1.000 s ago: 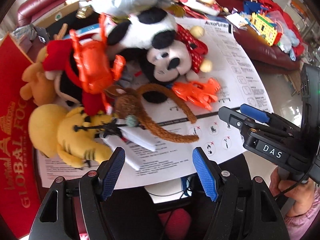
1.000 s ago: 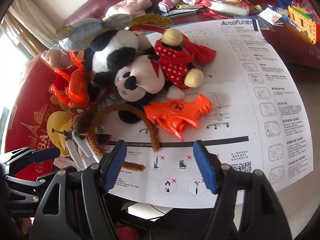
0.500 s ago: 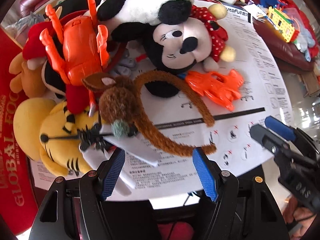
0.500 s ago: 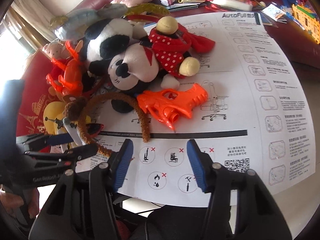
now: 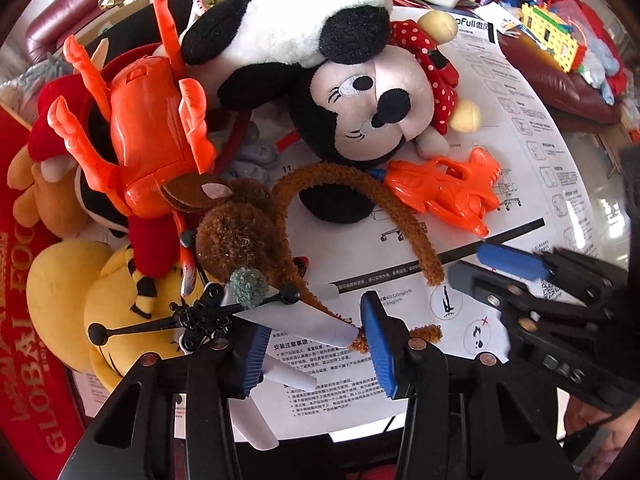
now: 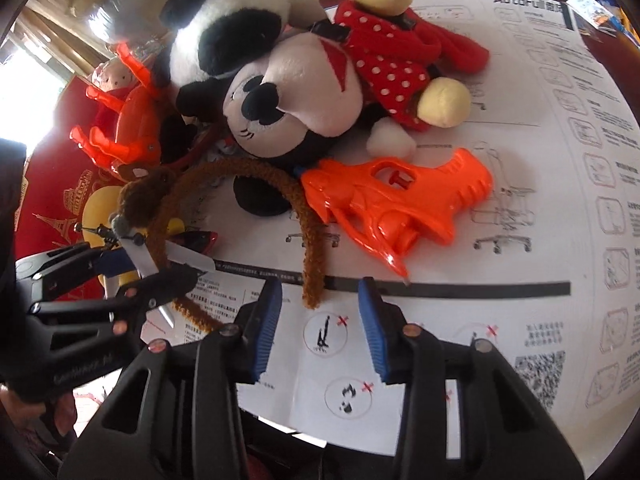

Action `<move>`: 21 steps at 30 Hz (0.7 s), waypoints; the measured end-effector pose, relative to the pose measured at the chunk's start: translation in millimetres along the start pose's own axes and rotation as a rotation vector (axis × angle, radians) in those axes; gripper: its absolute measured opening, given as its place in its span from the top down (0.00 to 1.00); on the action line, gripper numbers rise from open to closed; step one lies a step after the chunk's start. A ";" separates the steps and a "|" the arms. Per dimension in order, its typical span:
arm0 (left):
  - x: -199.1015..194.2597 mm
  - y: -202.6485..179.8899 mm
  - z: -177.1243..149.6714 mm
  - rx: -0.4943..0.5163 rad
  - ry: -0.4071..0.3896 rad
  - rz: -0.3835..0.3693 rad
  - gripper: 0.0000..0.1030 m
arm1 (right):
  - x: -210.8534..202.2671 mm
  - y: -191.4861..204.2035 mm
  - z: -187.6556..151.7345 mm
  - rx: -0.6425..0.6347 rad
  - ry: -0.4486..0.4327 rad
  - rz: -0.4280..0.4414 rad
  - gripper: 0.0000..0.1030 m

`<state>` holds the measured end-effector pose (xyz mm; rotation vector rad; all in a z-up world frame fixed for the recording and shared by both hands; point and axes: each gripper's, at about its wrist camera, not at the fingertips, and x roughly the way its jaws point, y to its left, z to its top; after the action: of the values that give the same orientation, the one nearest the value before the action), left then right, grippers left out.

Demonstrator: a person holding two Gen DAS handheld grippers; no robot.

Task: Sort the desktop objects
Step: 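Reach the right tool toward the brown fuzzy headband on the sheet, then close the right tool on the band of the brown headband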

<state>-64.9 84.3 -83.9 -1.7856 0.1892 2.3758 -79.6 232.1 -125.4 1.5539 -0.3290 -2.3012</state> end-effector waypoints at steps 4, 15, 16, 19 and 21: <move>0.9 1.0 1.2 0.012 -0.007 -0.002 0.55 | 17.5 5.5 10.6 -0.029 0.018 -0.015 0.61; 0.5 3.0 -0.3 0.026 -0.033 -0.014 0.55 | 31.3 14.0 20.1 -0.058 0.029 -0.041 0.89; 0.2 3.3 -0.9 0.029 -0.036 -0.015 0.55 | 31.3 13.5 19.6 -0.052 0.033 -0.043 0.91; -0.4 5.0 -2.6 0.028 -0.040 -0.025 0.60 | 27.8 10.7 17.1 -0.029 0.040 -0.039 0.92; -0.5 7.5 -4.2 0.019 -0.042 -0.039 0.61 | 21.2 10.0 14.9 -0.024 0.034 -0.036 0.92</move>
<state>-62.4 76.2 -84.5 -1.7138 0.1693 2.3742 -99.1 214.3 -134.1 1.5979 -0.2660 -2.2944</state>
